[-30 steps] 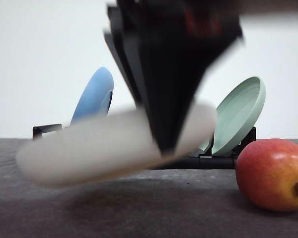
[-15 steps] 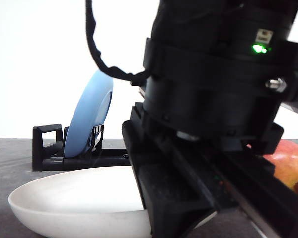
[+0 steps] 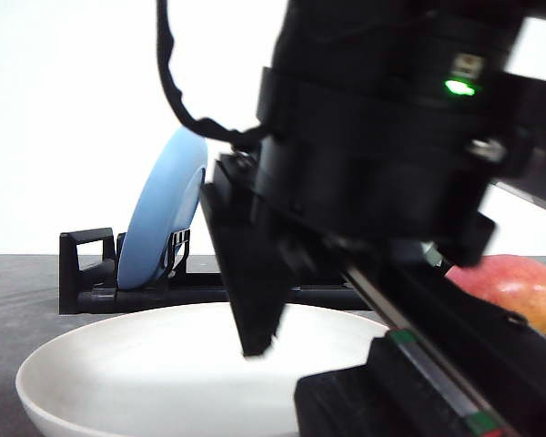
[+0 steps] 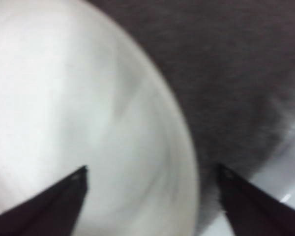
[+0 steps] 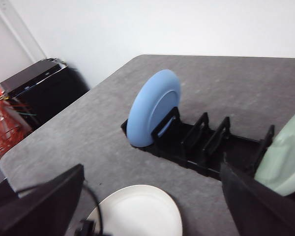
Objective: Place pomegranate in white plate
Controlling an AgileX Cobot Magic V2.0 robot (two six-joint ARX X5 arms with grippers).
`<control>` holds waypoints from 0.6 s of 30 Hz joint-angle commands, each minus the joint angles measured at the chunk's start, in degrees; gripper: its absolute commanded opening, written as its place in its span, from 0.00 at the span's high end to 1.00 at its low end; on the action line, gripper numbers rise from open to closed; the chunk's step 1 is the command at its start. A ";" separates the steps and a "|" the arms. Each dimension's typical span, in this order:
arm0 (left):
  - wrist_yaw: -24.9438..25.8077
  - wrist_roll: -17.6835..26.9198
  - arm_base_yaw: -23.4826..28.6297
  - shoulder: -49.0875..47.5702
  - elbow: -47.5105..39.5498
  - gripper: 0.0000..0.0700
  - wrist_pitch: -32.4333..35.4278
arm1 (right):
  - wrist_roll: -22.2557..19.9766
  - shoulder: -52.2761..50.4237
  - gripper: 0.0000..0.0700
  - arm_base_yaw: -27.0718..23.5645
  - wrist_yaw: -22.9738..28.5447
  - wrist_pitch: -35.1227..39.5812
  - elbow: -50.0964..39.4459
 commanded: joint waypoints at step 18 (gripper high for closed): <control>0.57 -4.52 0.18 -24.94 -12.29 0.09 10.26 | -0.50 2.49 0.20 3.33 1.77 -1.75 0.98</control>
